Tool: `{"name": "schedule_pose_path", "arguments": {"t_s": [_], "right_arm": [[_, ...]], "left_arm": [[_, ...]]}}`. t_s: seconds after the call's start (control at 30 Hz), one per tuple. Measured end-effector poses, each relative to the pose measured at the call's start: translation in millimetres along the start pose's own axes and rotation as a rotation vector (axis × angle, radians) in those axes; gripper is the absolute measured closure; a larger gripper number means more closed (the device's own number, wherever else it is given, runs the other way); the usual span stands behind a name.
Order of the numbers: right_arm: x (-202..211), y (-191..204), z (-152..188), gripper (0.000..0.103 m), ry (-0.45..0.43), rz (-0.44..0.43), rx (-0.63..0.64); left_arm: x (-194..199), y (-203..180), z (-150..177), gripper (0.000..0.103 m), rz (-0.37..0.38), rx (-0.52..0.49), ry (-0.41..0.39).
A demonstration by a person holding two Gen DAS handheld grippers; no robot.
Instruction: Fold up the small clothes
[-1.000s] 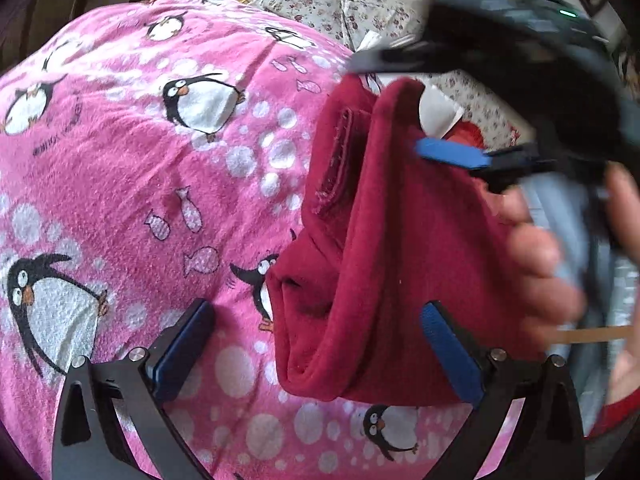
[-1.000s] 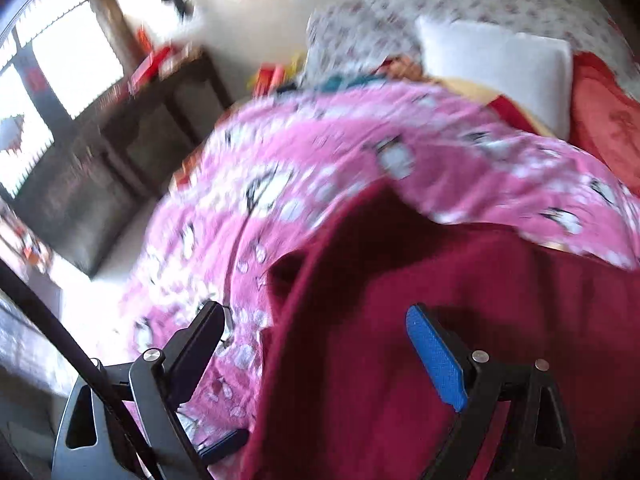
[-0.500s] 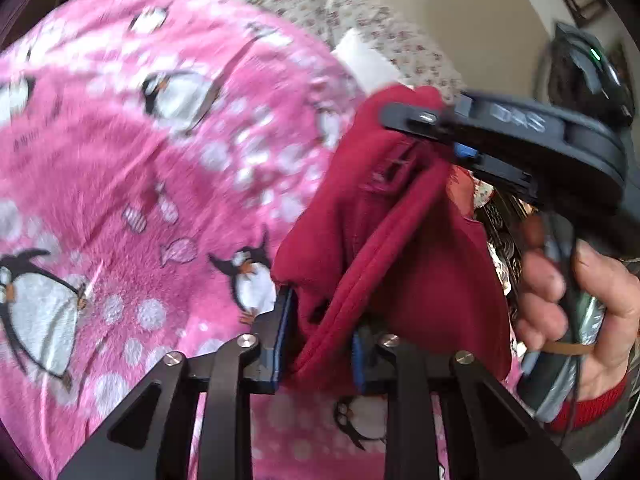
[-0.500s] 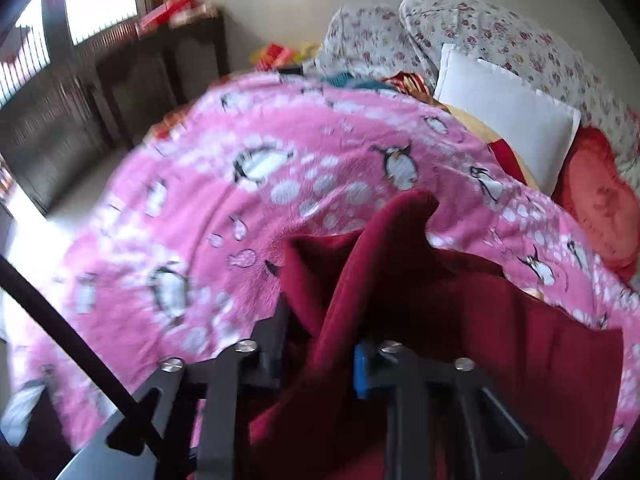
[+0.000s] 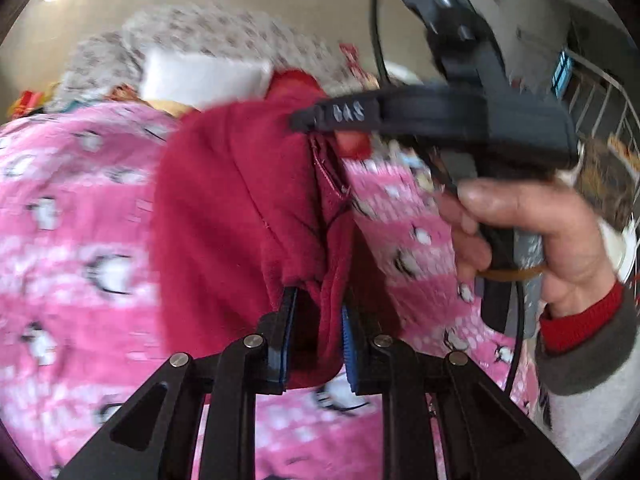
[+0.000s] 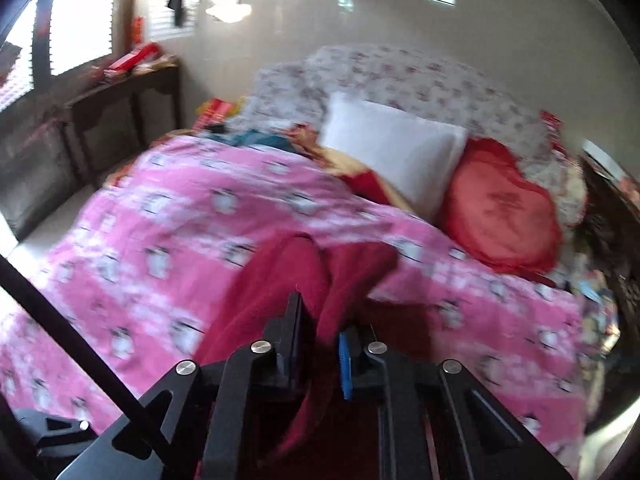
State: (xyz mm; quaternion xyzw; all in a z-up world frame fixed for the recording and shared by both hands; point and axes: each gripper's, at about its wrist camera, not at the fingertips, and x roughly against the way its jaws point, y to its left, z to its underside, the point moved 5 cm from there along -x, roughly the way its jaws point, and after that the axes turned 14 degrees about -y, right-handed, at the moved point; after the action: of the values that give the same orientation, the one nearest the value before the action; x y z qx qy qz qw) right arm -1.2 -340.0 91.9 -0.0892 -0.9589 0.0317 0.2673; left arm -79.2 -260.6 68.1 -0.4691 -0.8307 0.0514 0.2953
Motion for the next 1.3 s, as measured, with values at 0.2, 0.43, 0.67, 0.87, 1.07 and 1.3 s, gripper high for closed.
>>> {"name": "schedule_pose_path", "arguments": {"t_s": [0.2, 0.43, 0.67, 0.87, 1.07, 1.3], "right_arm": [[-45.4, -64.3, 67.8, 0.094, 0.118, 0.081, -0.124], [-24.6, -72.3, 62.2, 0.083, 0.046, 0.086, -0.193], [40.1, -60.6, 75.9, 0.026, 0.001, -0.12, -0.412], [4.5, -22.2, 110.0, 0.024, 0.109, -0.2, -0.492], [37.5, -21.7, 94.8, 0.074, -0.01, -0.136, -0.351], [23.8, -47.0, 132.7, 0.062, 0.036, -0.009, -0.379]], "left_arm": [[-49.3, -20.0, 31.9, 0.084, -0.023, -0.055, 0.091], [0.0, -7.3, 0.7, 0.042, 0.007, -0.083, 0.091], [38.7, 65.8, -26.8, 0.035, -0.189, -0.111, -0.006], [11.8, 95.8, -10.6, 0.035, -0.25, -0.007, 0.064], [12.3, 82.6, -19.2, 0.035, -0.277, -0.072, 0.034], [-27.6, 68.5, 3.0, 0.026, -0.305, -0.128, 0.096]]}}
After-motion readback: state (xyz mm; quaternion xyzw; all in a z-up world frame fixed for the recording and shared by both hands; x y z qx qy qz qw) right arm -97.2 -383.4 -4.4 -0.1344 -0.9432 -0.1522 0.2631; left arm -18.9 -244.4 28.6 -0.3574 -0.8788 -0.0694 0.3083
